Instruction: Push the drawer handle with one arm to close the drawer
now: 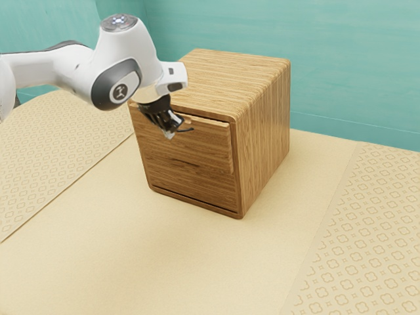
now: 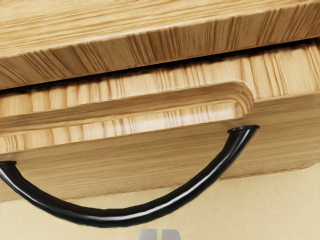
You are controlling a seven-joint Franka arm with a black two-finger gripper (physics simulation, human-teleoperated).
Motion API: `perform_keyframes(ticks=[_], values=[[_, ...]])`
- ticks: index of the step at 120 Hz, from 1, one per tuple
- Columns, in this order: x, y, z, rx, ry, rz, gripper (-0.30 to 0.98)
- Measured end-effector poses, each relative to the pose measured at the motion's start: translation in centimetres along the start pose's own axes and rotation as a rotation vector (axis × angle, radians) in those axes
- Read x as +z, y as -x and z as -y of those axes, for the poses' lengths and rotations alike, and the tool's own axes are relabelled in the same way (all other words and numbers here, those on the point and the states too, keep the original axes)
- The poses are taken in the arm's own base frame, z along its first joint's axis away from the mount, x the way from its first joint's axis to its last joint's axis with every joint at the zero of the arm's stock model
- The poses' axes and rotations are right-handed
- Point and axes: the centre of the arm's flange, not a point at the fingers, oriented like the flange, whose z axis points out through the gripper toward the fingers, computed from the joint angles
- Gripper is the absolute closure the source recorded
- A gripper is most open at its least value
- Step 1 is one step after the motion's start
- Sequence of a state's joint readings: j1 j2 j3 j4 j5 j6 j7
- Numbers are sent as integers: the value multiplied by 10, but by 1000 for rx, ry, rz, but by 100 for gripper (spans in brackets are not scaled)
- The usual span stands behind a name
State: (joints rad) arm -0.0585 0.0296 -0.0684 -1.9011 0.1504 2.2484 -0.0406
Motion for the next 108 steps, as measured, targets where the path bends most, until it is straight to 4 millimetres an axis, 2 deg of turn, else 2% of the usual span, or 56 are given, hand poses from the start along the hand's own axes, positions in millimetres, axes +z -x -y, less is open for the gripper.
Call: perform_keyframes(ticks=[22,37,42,48,54,62,65,73,78,83,90,94,108], values=[[8,-6,6,19,4,-6,79],[-3,44,17,-25,20,-12,79],[-18,67,12,-41,21,-26,79],[-39,83,2,-61,25,-44,79],[-63,94,-8,-88,31,-55,78],[-111,97,-15,-140,42,-81,65],[-133,92,-4,-179,45,-92,59],[-173,81,20,-268,49,-89,44],[-189,75,27,-306,50,-79,36],[-200,75,52,-368,46,-64,30],[-202,76,92,-437,35,-28,23],[-197,80,107,-462,31,2,19],[-180,93,116,-474,31,87,11]])
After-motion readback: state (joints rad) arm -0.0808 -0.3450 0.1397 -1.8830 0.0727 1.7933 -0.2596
